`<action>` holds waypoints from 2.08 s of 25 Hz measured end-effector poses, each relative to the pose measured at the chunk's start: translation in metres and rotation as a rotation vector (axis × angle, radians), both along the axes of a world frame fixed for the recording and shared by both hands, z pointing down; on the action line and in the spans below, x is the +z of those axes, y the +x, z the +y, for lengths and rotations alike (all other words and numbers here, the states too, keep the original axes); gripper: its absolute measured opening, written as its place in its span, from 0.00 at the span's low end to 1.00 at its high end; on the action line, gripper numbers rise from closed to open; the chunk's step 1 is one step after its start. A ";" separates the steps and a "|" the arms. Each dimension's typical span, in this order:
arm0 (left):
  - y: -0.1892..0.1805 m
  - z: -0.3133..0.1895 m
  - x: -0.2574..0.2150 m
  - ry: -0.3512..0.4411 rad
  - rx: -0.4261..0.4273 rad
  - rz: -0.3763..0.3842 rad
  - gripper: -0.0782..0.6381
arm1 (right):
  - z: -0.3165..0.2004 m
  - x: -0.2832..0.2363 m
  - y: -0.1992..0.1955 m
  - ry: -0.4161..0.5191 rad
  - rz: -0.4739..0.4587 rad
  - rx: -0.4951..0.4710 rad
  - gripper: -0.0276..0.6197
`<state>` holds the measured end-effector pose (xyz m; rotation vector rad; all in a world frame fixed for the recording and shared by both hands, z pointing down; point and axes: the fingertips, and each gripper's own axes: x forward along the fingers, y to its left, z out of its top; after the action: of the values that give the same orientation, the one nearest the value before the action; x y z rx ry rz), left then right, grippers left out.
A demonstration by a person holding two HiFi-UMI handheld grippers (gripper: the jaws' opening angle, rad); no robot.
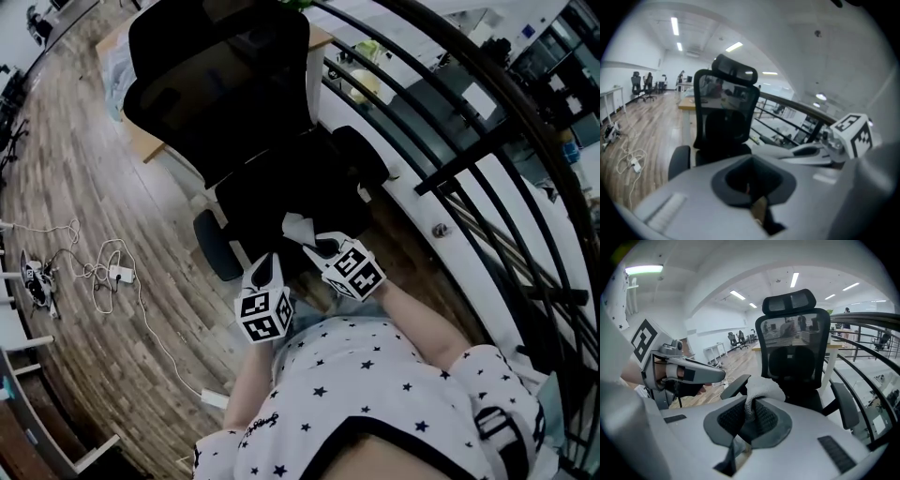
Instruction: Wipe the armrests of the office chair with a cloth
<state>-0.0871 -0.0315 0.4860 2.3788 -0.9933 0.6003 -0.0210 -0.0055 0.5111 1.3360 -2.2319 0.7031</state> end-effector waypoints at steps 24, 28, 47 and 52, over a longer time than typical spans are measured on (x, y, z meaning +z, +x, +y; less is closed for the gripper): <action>0.098 0.072 -0.011 0.008 -0.062 0.022 0.12 | 0.089 -0.037 0.130 0.095 -0.047 0.089 0.09; 0.104 0.071 -0.015 0.012 -0.044 0.013 0.12 | 0.089 -0.039 0.143 0.093 -0.054 0.128 0.09; 0.136 0.044 0.004 -0.039 0.001 0.025 0.12 | 0.053 -0.028 0.182 0.066 -0.014 0.180 0.09; 0.146 0.023 0.010 -0.055 -0.006 0.027 0.12 | 0.028 -0.023 0.201 0.056 0.004 0.186 0.09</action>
<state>0.0591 -0.0085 0.4956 2.3290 -0.9594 0.5850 0.1797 0.0226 0.4878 1.5863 -2.1579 0.7049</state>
